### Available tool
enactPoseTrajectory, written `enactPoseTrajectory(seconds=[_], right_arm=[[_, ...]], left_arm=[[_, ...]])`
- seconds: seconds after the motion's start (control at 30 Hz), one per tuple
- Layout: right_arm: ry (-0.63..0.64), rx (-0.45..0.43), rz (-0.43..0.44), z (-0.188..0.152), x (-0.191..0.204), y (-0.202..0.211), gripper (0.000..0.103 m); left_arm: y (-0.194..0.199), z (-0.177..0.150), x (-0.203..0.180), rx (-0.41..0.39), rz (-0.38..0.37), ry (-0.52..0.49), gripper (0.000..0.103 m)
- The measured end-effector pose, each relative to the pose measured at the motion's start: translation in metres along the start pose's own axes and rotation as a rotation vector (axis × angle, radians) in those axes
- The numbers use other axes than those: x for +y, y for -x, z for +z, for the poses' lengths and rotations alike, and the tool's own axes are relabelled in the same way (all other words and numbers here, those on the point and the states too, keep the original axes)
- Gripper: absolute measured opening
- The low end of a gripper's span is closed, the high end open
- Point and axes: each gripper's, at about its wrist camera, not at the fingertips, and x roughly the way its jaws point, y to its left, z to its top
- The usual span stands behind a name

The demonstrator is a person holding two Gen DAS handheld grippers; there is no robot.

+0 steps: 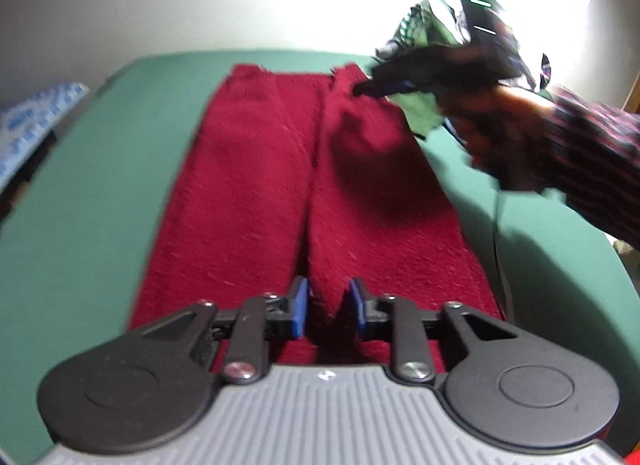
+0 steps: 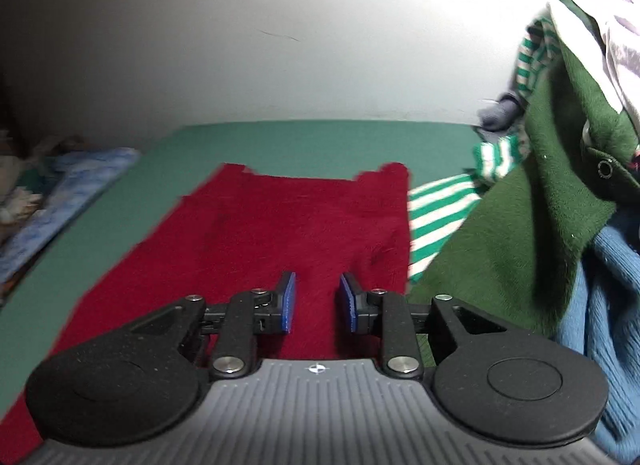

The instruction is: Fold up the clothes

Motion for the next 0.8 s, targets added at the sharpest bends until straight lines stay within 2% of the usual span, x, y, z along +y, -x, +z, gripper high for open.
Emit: enactPoseTrajectory(seconds=[0.07,0.13,0.23,0.33,0.43,0.5,0.57,0.6,0.7,0.73,0.8], right_arm=[[0.035,0.005,0.086,-0.010,0.009,0.027,0.026],[0.065,0.061,0.177,-0.028,0.016,0.049,0.026],[0.070,0.146,0.271,-0.055,0.021,0.068,0.026],[0.059,0.185,0.247,-0.071,0.018,0.069,0.026],[-0.001,0.175,0.190,-0.078,0.011,0.075,0.019],[-0.006,0.149,0.150,-0.082,0.013,0.086,0.022],[0.015,0.119,0.157,-0.089,0.022,0.103,0.021],[0.005,0.118,0.194,-0.093,0.026,0.110,0.021],[-0.011,0.168,0.289,-0.111,0.041,0.118,0.021],[-0.005,0.186,0.297,-0.117,0.046,0.118,0.021],[-0.007,0.203,0.226,-0.126,0.050,0.120,0.020]], left_arm=[[0.012,0.003,0.006,-0.032,0.021,-0.004,0.025],[0.021,0.006,0.011,-0.055,0.024,0.005,0.022],[0.020,0.009,0.007,-0.067,-0.020,0.007,0.022],[0.005,0.006,-0.008,-0.032,-0.090,-0.019,0.023],[-0.018,0.000,-0.021,0.034,-0.084,-0.070,0.022],[-0.022,-0.006,-0.024,0.037,-0.071,-0.088,0.023],[-0.019,-0.009,-0.025,0.032,-0.072,-0.101,0.024],[-0.018,-0.009,-0.026,0.032,-0.077,-0.106,0.027],[-0.020,-0.011,-0.027,0.022,-0.087,-0.120,0.027],[-0.019,-0.012,-0.026,0.023,-0.093,-0.122,0.027],[-0.017,-0.011,-0.023,0.024,-0.110,-0.130,0.027]])
